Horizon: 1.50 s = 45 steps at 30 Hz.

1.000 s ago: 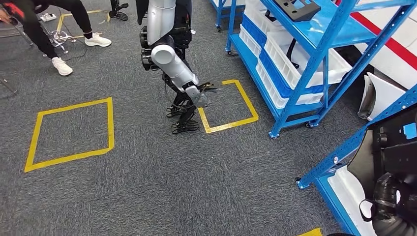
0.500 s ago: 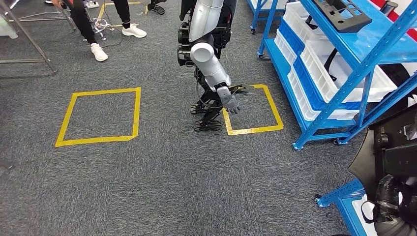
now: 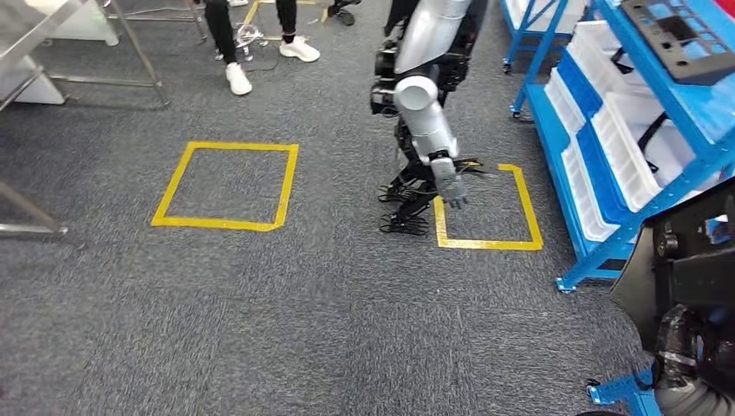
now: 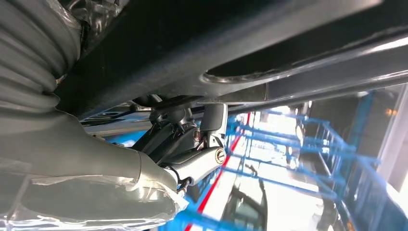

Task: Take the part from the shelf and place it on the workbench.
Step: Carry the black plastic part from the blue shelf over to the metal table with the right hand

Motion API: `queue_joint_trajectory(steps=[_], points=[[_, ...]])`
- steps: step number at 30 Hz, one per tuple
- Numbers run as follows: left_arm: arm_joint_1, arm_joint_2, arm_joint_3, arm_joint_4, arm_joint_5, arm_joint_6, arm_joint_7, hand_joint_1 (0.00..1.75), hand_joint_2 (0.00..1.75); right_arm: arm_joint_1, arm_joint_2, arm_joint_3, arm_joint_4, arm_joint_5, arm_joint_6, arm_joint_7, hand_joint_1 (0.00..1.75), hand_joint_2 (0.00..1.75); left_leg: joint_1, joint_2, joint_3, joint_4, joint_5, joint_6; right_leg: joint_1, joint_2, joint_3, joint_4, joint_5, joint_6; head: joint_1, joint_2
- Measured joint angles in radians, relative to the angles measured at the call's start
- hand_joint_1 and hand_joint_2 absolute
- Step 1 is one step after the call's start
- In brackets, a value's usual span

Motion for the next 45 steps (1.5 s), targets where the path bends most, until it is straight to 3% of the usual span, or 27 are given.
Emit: queue_joint_trajectory(steps=[2, 3, 5, 7, 9, 10, 11, 14, 15, 17, 18, 19, 20, 22, 24, 25, 26, 28, 30, 32, 33, 35, 37, 39, 40, 42, 45], points=[[-0.001, 0.000, 0.000, 0.000, 0.000, 0.000, 0.000, 0.00, 0.00, -0.001, 0.000, 0.003, 0.000, 0.000, 0.001, 0.000, 1.75, 1.75, -0.003, -0.027, -0.006, -0.001, 0.004, 0.020, -0.001, -0.019, 0.002, 0.001, -0.003, 0.010, 0.005, 0.000], [0.000, -0.001, 0.000, 0.000, 0.000, 0.000, 0.000, 0.00, 0.00, -0.003, -0.001, 0.004, 0.000, 0.000, 0.002, 0.000, 1.75, 1.75, -0.002, -0.040, -0.009, -0.003, 0.008, 0.026, -0.003, -0.010, 0.002, 0.006, -0.010, 0.015, 0.006, 0.000], [0.000, -0.008, 0.000, 0.000, -0.001, 0.000, 0.000, 0.00, 0.00, -0.005, -0.002, 0.006, 0.000, 0.000, 0.003, 0.000, 1.75, 1.75, 0.001, -0.063, -0.013, -0.006, 0.016, 0.039, -0.008, 0.048, -0.026, 0.072, -0.059, 0.023, 0.008, 0.000], [-0.001, -0.017, 0.000, 0.000, -0.001, 0.001, -0.001, 0.00, 0.00, -0.004, -0.004, 0.006, 0.000, 0.000, 0.003, 0.000, 1.75, 1.75, -0.001, -0.088, -0.020, -0.006, 0.022, 0.047, -0.010, 0.104, -0.091, 0.214, -0.131, 0.025, 0.009, 0.000], [-0.002, -0.021, 0.000, 0.000, -0.001, 0.001, 0.000, 0.00, 0.00, -0.003, -0.004, 0.007, 0.000, 0.000, 0.003, 0.000, 1.75, 1.75, -0.005, -0.118, -0.026, -0.006, 0.028, 0.050, -0.010, 0.117, -0.140, 0.310, -0.156, 0.020, 0.009, 0.000], [-0.001, -0.022, 0.000, 0.000, -0.001, 0.001, 0.000, 0.00, 0.00, -0.003, -0.004, 0.008, 0.000, 0.000, 0.003, 0.000, 1.75, 1.75, -0.006, -0.134, -0.028, -0.006, 0.030, 0.050, -0.009, 0.121, -0.140, 0.304, -0.140, 0.014, 0.009, 0.000], [-0.001, -0.022, 0.000, 0.000, -0.001, 0.001, 0.000, 0.00, 0.00, -0.004, -0.004, 0.008, 0.000, 0.000, 0.003, 0.000, 1.75, 1.75, -0.007, -0.149, -0.028, -0.006, 0.032, 0.049, -0.008, 0.128, -0.119, 0.256, -0.106, 0.007, 0.008, 0.000], [-0.001, -0.023, 0.000, 0.000, -0.001, 0.000, 0.000, 0.00, 0.00, -0.005, -0.005, 0.008, 0.000, 0.000, 0.004, 0.000, 1.75, 1.75, -0.005, -0.191, -0.033, -0.006, 0.041, 0.039, 0.000, 0.189, -0.027, 0.050, -0.011, -0.016, 0.009, 0.000], [-0.001, -0.023, 0.000, 0.000, -0.001, 0.000, 0.000, 0.00, 0.00, -0.006, -0.005, 0.008, 0.000, 0.000, 0.004, 0.000, 1.75, 1.75, -0.002, -0.203, -0.037, -0.006, 0.045, 0.033, 0.003, 0.202, -0.014, 0.018, -0.002, -0.020, 0.008, 0.000], [0.002, -0.023, 0.000, 0.000, -0.001, 0.000, 0.000, 0.00, 0.00, -0.007, -0.005, 0.008, 0.000, 0.000, 0.004, 0.000, 1.75, 1.75, 0.004, -0.226, -0.044, -0.012, 0.053, 0.018, 0.008, 0.186, -0.010, 0.000, 0.004, -0.022, 0.008, 0.000], [0.004, -0.023, 0.000, 0.001, -0.001, 0.000, 0.000, 0.00, 0.00, -0.008, -0.005, 0.008, 0.000, 0.000, 0.004, 0.000, 1.75, 1.75, 0.005, -0.227, -0.046, -0.013, 0.054, 0.012, 0.008, 0.173, -0.005, -0.010, 0.010, -0.024, 0.008, 0.000], [0.006, -0.023, 0.000, 0.001, -0.001, 0.000, 0.000, 0.00, 0.00, -0.008, -0.005, 0.009, 0.000, 0.000, 0.004, 0.000, 1.75, 1.75, 0.002, -0.209, -0.051, -0.003, 0.045, 0.009, 0.008, 0.160, 0.000, -0.025, 0.019, -0.027, 0.007, 0.000], [0.007, -0.023, 0.000, 0.001, -0.001, 0.000, 0.000, 0.00, 0.00, -0.008, -0.005, 0.009, 0.000, 0.000, 0.004, 0.000, 1.75, 1.75, -0.002, -0.178, -0.066, 0.029, 0.021, 0.007, 0.007, 0.145, 0.005, -0.039, 0.027, -0.031, 0.006, 0.000], [0.006, -0.019, 0.000, 0.001, -0.001, 0.000, 0.000, 0.00, 0.00, -0.006, -0.005, 0.009, 0.000, 0.000, 0.005, 0.000, 1.75, 1.75, -0.007, -0.109, -0.118, 0.150, -0.053, 0.005, 0.007, 0.114, 0.007, -0.050, 0.035, -0.037, 0.004, 0.000], [0.005, -0.011, 0.000, 0.001, -0.001, 0.000, 0.000, 0.00, 0.00, -0.004, -0.004, 0.010, 0.000, -0.001, 0.005, 0.000, 1.75, 1.75, -0.005, -0.085, -0.157, 0.253, -0.099, -0.002, 0.007, 0.081, 0.003, -0.048, 0.035, -0.038, 0.004, 0.000], [0.006, -0.007, 0.000, 0.001, -0.001, 0.000, 0.001, 0.00, 0.00, -0.004, -0.004, 0.010, 0.000, -0.001, 0.005, 0.000, 1.75, 1.75, -0.002, -0.080, -0.152, 0.257, -0.095, -0.007, 0.006, 0.066, 0.001, -0.045, 0.034, -0.037, 0.003, 0.000], [0.006, -0.005, 0.000, 0.001, -0.001, 0.000, 0.001, 0.00, 0.00, -0.004, -0.004, 0.010, 0.000, -0.001, 0.005, 0.000, 1.75, 1.75, 0.000, -0.072, -0.125, 0.220, -0.074, -0.011, 0.004, 0.051, -0.001, -0.041, 0.032, -0.034, 0.003, 0.000], [0.005, -0.002, 0.000, 0.001, -0.001, 0.000, 0.001, 0.00, 0.00, -0.004, -0.004, 0.010, 0.000, -0.001, 0.005, 0.000, 1.75, 1.75, 0.002, -0.027, -0.037, 0.083, -0.027, -0.017, 0.003, 0.025, -0.006, -0.023, 0.022, -0.023, 0.002, 0.000], [0.002, -0.002, 0.000, 0.001, -0.001, 0.000, 0.001, 0.00, 0.00, -0.004, -0.004, 0.010, 0.000, -0.001, 0.005, 0.000, 1.75, 1.75, 0.000, 0.003, 0.011, 0.001, -0.009, -0.005, 0.005, 0.003, -0.009, -0.002, 0.009, -0.009, 0.002, 0.000], [0.000, -0.002, 0.000, 0.001, -0.001, 0.000, 0.003, 0.00, 0.00, -0.005, -0.004, 0.010, 0.000, -0.001, 0.006, 0.000, 1.75, 1.75, -0.003, -0.016, 0.008, -0.005, -0.007, 0.016, 0.004, -0.019, -0.006, 0.003, 0.005, 0.001, 0.005, 0.000], [0.002, -0.002, 0.000, 0.001, -0.001, 0.000, 0.004, 0.00, 0.00, -0.006, -0.004, 0.011, 0.000, -0.001, 0.006, 0.000, 1.75, 1.75, -0.002, -0.028, 0.006, -0.006, -0.004, 0.023, 0.002, -0.018, -0.004, 0.005, 0.002, 0.007, 0.006, 0.000], [0.001, -0.006, 0.000, 0.001, -0.001, 0.001, 0.004, 0.00, 0.00, -0.006, -0.005, 0.010, 0.000, -0.001, 0.006, 0.000, 1.75, 1.75, 0.001, -0.051, 0.002, -0.008, 0.004, 0.036, -0.003, 0.035, -0.019, 0.046, -0.033, 0.018, 0.007, 0.000], [0.000, -0.014, 0.000, 0.001, -0.001, 0.001, 0.002, 0.00, 0.00, -0.004, -0.005, 0.010, 0.000, -0.002, 0.006, 0.000, 1.75, 1.75, 0.002, -0.075, -0.005, -0.008, 0.011, 0.045, -0.007, 0.101, -0.074, 0.169, -0.103, 0.023, 0.009, 0.000], [-0.002, -0.020, 0.000, 0.001, -0.001, 0.001, 0.003, 0.00, 0.00, -0.002, -0.005, 0.010, 0.000, -0.003, 0.006, 0.000, 1.75, 1.75, -0.002, -0.105, -0.012, -0.008, 0.017, 0.049, -0.008, 0.118, -0.134, 0.295, -0.149, 0.022, 0.010, 0.000], [-0.002, -0.021, 0.000, 0.001, -0.001, 0.002, 0.004, 0.00, 0.00, -0.001, -0.005, 0.010, 0.000, -0.003, 0.006, 0.000, 1.75, 1.75, -0.003, -0.121, -0.014, -0.008, 0.019, 0.049, -0.008, 0.120, -0.145, 0.314, -0.145, 0.018, 0.010, 0.000], [-0.001, -0.022, 0.000, 0.001, -0.001, 0.001, 0.005, 0.00, 0.00, -0.001, -0.005, 0.010, 0.000, -0.004, 0.006, 0.000, 1.75, 1.75, -0.005, -0.153, -0.016, -0.008, 0.024, 0.047, -0.007, 0.131, -0.113, 0.240, -0.089, 0.006, 0.010, 0.000], [-0.001, -0.023, -0.001, 0.001, -0.001, 0.001, 0.005, 0.00, 0.00, -0.002, -0.005, 0.010, 0.000, -0.004, 0.006, 0.000, 1.75, 1.75, -0.005, -0.196, -0.025, -0.007, 0.033, 0.036, -0.004, 0.201, -0.032, 0.054, -0.006, -0.015, 0.010, 0.000]])
